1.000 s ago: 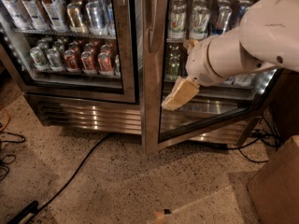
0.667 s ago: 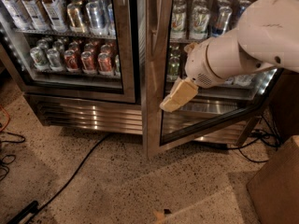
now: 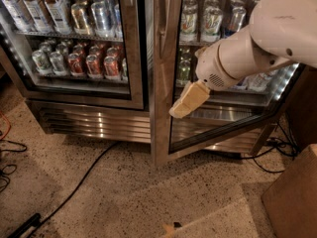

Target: Open right fridge door

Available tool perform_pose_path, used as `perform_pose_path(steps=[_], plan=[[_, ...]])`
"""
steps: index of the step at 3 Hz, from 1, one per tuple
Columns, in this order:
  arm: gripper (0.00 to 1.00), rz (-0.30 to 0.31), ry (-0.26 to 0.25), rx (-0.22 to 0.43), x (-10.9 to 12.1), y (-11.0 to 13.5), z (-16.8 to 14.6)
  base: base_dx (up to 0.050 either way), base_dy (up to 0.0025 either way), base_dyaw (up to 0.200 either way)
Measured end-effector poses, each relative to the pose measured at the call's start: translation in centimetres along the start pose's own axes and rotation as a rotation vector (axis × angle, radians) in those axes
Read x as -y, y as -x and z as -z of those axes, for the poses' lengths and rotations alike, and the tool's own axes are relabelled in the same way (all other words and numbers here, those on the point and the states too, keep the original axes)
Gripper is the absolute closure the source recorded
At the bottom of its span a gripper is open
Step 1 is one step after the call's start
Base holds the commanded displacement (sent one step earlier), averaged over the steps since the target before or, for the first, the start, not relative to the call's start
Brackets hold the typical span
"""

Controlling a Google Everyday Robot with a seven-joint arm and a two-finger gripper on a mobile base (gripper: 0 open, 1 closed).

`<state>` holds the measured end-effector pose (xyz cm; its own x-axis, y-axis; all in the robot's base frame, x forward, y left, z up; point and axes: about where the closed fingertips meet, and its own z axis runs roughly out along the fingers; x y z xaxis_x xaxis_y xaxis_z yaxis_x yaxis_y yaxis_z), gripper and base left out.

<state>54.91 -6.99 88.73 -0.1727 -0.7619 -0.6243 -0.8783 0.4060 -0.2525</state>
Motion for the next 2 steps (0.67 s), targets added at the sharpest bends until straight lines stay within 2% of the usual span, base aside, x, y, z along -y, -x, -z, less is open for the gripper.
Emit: perform_pose_path(steps=[1,2], plan=[[0.0,-0.052,0.049,-0.008,0.4,-0.1,-0.7,0.0,0.0,0.0],[0.0,-0.109,0.135,-0.041,0.1,-1.3,-1.6,0.0,0.0,0.0]])
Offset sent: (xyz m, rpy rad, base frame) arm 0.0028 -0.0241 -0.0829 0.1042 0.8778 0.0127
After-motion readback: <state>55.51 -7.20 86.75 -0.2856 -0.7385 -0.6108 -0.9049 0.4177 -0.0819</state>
